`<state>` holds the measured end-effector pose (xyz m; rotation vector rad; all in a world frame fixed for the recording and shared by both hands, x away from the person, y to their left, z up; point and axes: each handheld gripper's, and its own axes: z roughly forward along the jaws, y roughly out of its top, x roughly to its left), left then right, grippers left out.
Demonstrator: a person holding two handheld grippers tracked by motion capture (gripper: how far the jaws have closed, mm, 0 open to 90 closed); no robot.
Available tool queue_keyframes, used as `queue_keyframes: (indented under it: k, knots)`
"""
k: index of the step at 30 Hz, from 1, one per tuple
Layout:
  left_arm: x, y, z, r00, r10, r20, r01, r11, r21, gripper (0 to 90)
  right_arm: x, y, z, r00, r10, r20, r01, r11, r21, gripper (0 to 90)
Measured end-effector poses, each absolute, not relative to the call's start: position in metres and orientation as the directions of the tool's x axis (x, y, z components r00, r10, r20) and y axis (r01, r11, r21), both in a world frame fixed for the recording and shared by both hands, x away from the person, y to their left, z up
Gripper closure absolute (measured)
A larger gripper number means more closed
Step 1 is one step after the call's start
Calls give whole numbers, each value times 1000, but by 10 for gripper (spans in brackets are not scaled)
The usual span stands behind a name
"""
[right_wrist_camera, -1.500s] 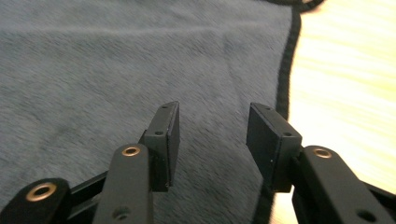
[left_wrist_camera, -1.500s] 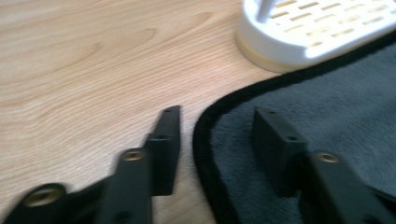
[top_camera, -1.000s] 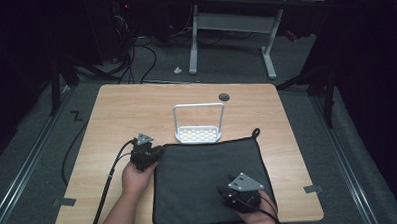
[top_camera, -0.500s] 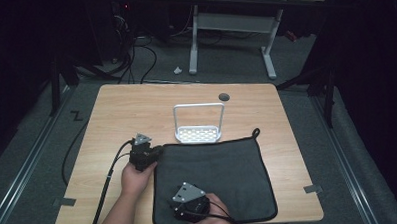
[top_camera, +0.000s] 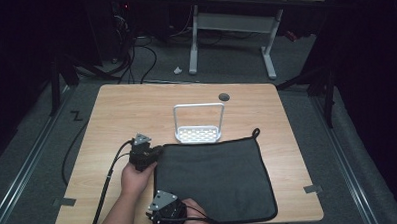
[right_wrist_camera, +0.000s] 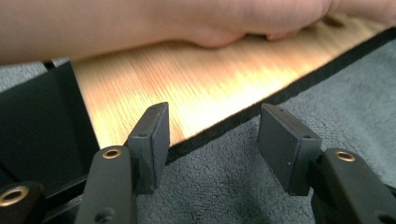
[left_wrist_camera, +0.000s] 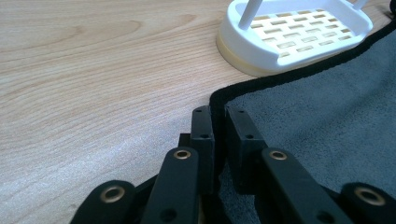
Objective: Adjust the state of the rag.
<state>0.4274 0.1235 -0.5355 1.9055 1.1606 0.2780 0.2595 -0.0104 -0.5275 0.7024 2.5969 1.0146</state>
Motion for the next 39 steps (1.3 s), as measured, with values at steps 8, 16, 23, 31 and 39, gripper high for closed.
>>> queue_keyframes:
  k: [8, 16, 23, 31, 39]
  knots:
    - [427, 124, -536, 541, 808, -233, 617, -193, 763, 816, 262, -18, -527, -842, 536, -61, 351, 631, 692, 561]
    - [427, 124, -536, 539, 809, -235, 620, -192, 761, 816, 262, -24, -528, -829, 553, -88, 341, 623, 704, 757]
    - [427, 124, -536, 540, 807, -240, 620, -189, 761, 816, 262, -25, -526, -828, 547, -123, 323, 644, 694, 825]
    - [426, 127, -535, 550, 795, -257, 608, -170, 775, 816, 261, -33, -508, -816, 563, -130, 297, 602, 741, 826]
    - [424, 138, -532, 535, 762, -365, 635, -78, 769, 827, 257, -32, -492, -814, 560, -151, 256, 580, 773, 825]
